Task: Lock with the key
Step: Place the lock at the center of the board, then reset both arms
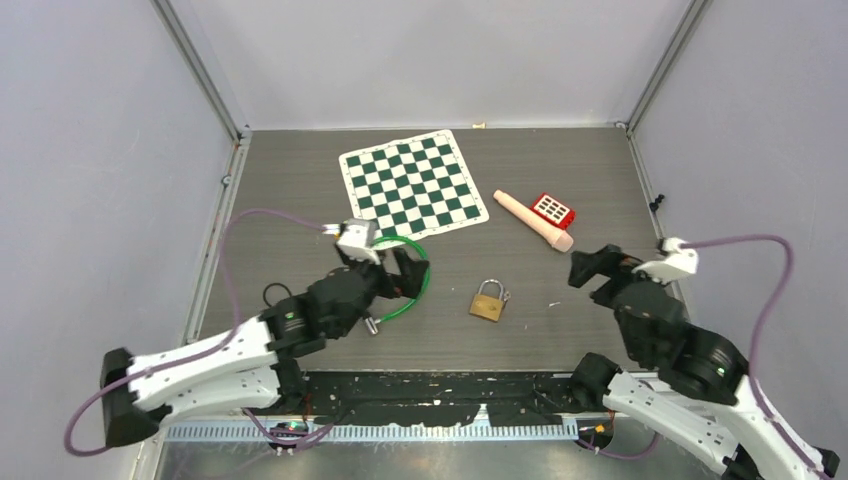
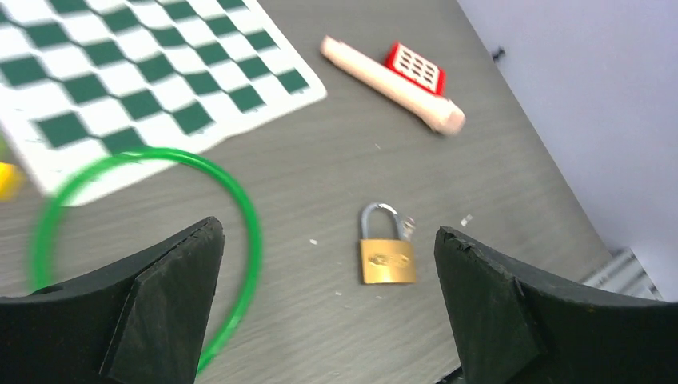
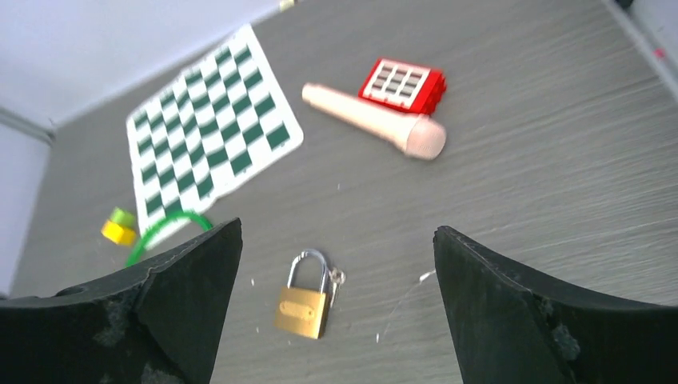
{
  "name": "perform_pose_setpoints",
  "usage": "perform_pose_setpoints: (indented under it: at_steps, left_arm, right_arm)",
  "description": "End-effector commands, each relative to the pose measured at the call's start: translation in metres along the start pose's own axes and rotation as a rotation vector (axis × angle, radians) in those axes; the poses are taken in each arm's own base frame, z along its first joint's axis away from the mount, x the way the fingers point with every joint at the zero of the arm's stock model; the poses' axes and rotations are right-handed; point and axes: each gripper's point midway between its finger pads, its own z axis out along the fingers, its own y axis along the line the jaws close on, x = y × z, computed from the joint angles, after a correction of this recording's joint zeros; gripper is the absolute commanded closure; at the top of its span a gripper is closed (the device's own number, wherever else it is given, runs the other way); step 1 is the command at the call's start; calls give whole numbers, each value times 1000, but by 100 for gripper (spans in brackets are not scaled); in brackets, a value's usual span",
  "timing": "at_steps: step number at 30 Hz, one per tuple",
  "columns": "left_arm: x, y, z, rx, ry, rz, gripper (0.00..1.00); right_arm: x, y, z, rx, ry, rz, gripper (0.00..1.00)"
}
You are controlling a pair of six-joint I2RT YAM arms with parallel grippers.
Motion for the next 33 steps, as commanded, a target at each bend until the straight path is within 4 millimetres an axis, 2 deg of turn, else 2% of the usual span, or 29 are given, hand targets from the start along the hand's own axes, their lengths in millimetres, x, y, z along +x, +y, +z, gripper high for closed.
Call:
perform_pose_setpoints:
  at_steps: [1,3,5,10,14,18,23,33]
  left_arm:
    - [-41,74,-56,-243,-90,176,0]
    - [-67,90,-86,-268,-165,156,0]
    - [-85,106,-111,-293,-217,140,1]
    - [-115,139,-163,-328,-325,97,1]
    - [-129,164,-195,-374,-384,82,0]
    - [-137,182,-218,-400,-437,69,1]
    - [-140,191,-237,-344,-481,34,1]
    - [-134,209,-254,-354,-510,-20,0]
  right_arm:
    - [-52,-39,-26,90,-167,19,4]
    - [-68,-49,-38,96,-205,44,4]
    - [-85,-58,-51,100,-243,72,4]
    - [-111,-86,-74,125,-328,119,4]
    - [-126,-101,-90,110,-387,183,4]
    - [-136,-111,-101,93,-425,231,4]
    - [-143,-122,-111,90,-460,265,4]
    - [-145,-125,-113,89,-472,281,4]
